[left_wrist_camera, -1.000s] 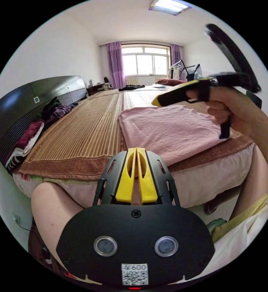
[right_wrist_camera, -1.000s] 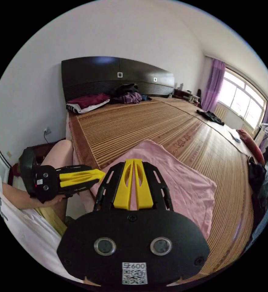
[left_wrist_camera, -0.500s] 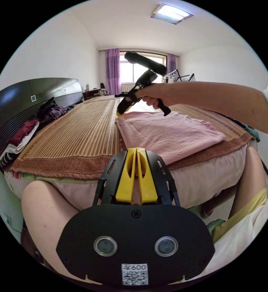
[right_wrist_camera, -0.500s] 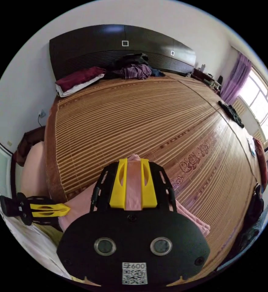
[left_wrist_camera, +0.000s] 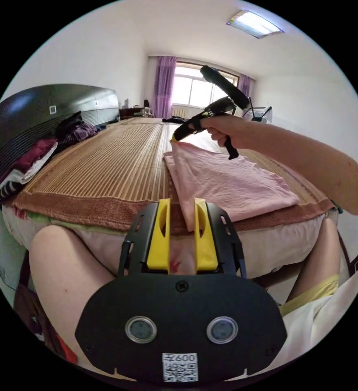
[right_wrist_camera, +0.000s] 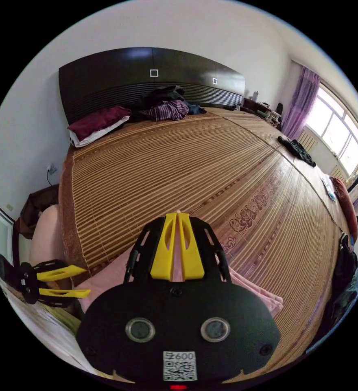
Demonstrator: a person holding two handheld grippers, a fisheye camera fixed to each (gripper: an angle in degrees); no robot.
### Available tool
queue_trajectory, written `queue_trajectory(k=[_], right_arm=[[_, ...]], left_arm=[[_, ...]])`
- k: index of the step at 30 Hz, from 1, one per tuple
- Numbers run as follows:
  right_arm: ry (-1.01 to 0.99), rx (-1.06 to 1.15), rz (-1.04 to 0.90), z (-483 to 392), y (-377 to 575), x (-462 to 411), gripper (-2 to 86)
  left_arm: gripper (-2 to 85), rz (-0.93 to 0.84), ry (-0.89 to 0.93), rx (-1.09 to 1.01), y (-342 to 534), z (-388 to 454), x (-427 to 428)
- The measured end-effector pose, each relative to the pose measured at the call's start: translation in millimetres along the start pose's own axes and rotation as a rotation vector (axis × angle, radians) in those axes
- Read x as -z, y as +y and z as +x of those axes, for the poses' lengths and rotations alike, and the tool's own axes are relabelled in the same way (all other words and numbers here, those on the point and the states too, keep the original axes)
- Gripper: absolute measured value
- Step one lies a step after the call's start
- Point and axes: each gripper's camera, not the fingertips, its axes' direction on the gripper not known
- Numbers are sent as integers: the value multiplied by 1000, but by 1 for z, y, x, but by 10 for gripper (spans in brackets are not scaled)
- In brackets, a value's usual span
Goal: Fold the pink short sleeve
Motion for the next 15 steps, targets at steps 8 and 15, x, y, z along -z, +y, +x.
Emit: queue_trajectory(k=[8,15], right_arm=[[6,-11,106,3,13,10,-9],[-12,6,115,7,14,1,-9]], left_arm=[[88,96,170,113,-38,-67,35],[121,-81,353,93,-127,-110,-4]])
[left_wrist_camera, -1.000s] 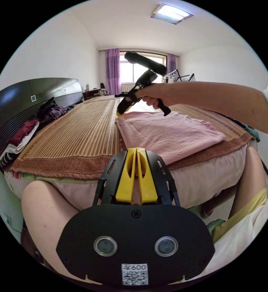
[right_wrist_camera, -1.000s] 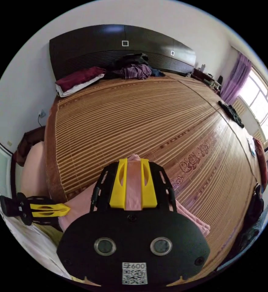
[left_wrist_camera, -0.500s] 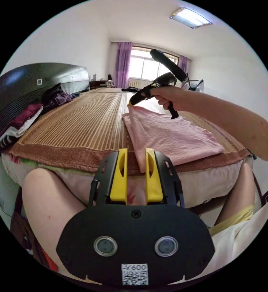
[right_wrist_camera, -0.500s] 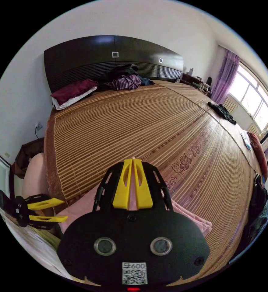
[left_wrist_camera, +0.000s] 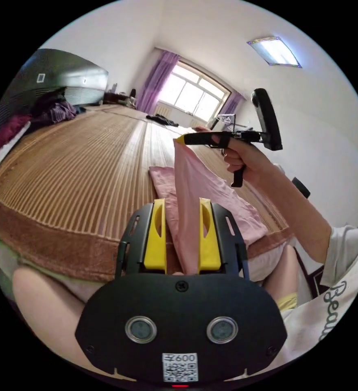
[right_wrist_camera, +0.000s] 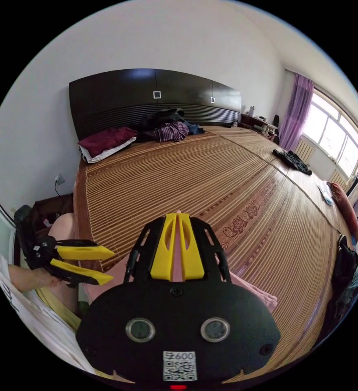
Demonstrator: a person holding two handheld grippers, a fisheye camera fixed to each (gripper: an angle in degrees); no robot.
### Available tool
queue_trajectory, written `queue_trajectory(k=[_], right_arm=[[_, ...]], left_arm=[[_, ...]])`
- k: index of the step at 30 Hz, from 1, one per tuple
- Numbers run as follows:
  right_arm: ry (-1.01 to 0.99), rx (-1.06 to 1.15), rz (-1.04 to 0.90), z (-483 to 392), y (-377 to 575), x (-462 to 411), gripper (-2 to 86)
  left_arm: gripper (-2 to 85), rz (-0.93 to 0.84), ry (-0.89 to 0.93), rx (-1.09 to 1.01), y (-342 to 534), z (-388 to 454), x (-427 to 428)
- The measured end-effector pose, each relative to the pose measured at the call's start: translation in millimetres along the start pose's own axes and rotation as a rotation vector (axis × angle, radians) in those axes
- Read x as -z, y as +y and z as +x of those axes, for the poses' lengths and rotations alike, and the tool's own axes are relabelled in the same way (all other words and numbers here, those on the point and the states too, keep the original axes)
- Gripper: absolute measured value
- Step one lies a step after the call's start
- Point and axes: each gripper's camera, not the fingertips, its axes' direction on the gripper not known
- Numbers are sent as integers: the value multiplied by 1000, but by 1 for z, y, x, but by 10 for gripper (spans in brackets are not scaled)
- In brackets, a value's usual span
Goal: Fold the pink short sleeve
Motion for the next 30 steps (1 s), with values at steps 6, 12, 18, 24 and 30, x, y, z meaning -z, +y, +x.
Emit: queue_trajectory(k=[6,12,18,24,30], right_arm=[[4,27,-34,-2,-4,-25,-9],[-9,47,-57,-8,-5,-51,-9],[-30,38,-39,-11,-8,-61,-9],[-31,76,-60,-23,-16,-71,-9],[-29,92,-53,-27,-24,-65,-9]], left_arm=[[92,-12,-28,12,-8,-14,21],[50,-41,32,74,-12,-41,57],[19,-19,169,132,-37,-63,97],[25,-90,210,172,-63,-83,117],[59,-221,311,135,-82,-115,121]])
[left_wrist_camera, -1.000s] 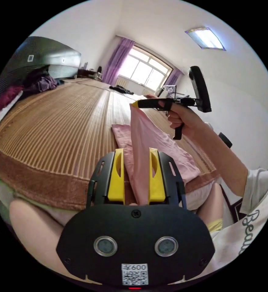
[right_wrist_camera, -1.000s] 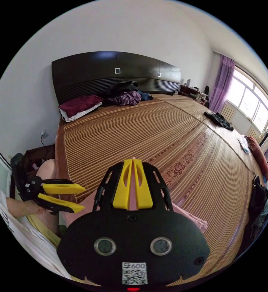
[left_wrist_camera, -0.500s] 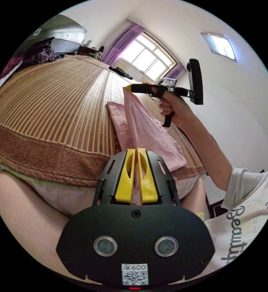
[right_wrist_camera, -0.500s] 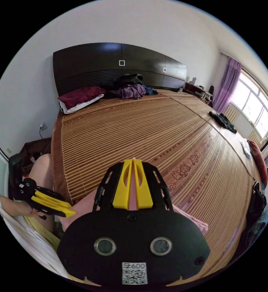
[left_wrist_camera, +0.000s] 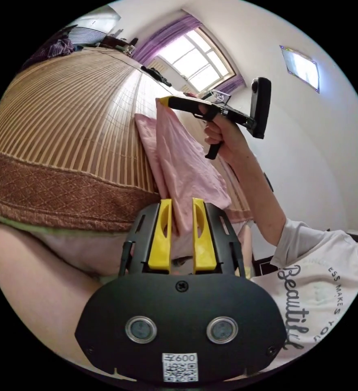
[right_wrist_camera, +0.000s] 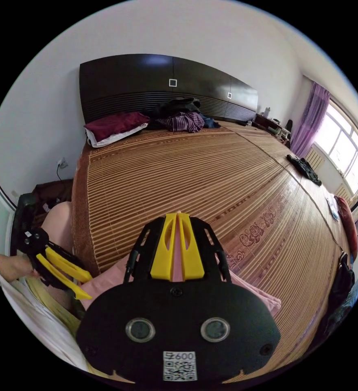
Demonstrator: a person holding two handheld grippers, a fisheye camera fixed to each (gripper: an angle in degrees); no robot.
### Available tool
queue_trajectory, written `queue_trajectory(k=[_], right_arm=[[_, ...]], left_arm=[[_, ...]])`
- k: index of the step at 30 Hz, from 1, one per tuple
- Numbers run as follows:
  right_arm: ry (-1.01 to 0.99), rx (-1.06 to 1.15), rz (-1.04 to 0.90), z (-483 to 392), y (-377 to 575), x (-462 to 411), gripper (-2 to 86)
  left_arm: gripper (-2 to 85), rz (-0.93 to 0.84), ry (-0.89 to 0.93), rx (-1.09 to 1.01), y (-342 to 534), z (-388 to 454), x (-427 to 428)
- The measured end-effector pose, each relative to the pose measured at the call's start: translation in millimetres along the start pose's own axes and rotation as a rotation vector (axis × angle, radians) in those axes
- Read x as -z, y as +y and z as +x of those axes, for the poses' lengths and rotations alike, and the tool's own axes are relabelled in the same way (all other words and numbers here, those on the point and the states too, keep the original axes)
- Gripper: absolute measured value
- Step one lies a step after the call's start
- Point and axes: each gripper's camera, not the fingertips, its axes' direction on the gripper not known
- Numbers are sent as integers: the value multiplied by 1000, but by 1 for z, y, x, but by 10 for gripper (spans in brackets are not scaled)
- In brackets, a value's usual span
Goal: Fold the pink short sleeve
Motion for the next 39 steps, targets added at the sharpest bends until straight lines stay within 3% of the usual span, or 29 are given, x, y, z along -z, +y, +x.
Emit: queue_trajectory(k=[4,7,16,31,33,35,39], right_arm=[[-25,-7,-16,5,-11,6,-9],[-43,10,-32,4,-19,9,-9],[-61,87,-81,-8,-52,18,-9],[-209,-27,-33,14,-97,62,-8],[-214,-10,-18,13,-103,74,-9],[-223,46,17,8,-113,90,-9],[-297,-15,63,13,-129,107,-8]], left_arm=[[36,-121,29,-113,-19,7,10],[26,-190,52,-81,-29,4,13],[11,-164,84,21,-38,6,27],[8,-208,-69,130,-16,64,33],[8,-271,-136,110,-17,73,31],[11,-241,-327,75,-25,87,35],[7,-139,-372,-5,-69,107,31]])
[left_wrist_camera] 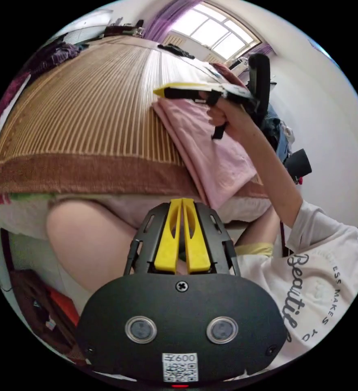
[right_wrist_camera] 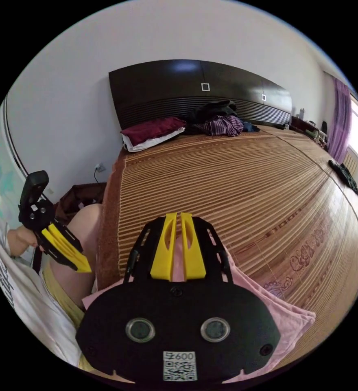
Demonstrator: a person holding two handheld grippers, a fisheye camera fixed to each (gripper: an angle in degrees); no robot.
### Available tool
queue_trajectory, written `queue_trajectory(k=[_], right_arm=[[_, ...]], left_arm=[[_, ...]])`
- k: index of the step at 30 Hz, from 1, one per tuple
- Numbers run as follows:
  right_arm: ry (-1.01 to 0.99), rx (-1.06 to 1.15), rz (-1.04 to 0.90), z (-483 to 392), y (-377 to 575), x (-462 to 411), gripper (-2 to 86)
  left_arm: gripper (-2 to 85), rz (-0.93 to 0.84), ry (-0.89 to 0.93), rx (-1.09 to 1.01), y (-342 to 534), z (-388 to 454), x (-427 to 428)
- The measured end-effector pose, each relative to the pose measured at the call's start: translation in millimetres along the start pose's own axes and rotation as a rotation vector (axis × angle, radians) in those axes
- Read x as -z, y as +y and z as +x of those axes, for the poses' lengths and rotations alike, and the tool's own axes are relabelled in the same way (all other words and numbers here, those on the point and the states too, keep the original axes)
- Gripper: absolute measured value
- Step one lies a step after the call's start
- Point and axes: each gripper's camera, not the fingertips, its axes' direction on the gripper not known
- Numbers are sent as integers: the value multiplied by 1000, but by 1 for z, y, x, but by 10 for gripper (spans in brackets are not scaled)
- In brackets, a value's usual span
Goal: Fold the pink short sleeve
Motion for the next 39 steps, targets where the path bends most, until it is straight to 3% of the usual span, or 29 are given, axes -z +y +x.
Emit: queue_trajectory(k=[2,5,9,10,13,16,19,22,26,30,33,36,39], right_arm=[[41,-62,101,8,-2,34,-8],[129,-112,74,23,-3,73,-8],[112,-92,-83,38,-9,92,-9],[111,-97,-115,43,-11,95,-9],[269,-117,-226,61,-9,100,-9],[253,-263,-142,96,-2,136,-8],[489,-351,-123,117,6,175,-8],[548,-485,-47,130,18,223,-9],[451,-377,138,106,19,270,-9],[285,-367,-9,88,7,279,-8],[340,-266,-79,44,15,288,-9],[485,-287,-327,23,43,290,-9],[507,-490,-125,10,82,345,-8]], left_arm=[[9,81,-36,-68,-39,19,1],[6,153,-132,-129,-89,37,-16],[4,84,-177,-146,-138,44,-69],[3,0,-230,-133,-145,45,-91],[3,9,-254,-161,-133,54,-108],[3,45,-238,-179,-117,60,-113],[3,44,-156,-127,-111,55,-117],[3,51,-121,-111,-105,59,-124],[4,3,-277,-265,-96,107,-138],[4,-31,-466,-434,-76,152,-159],[5,-30,-547,-488,-53,164,-169],[5,-91,-644,-404,-35,161,-171],[3,-64,-630,-386,-12,181,-172]])
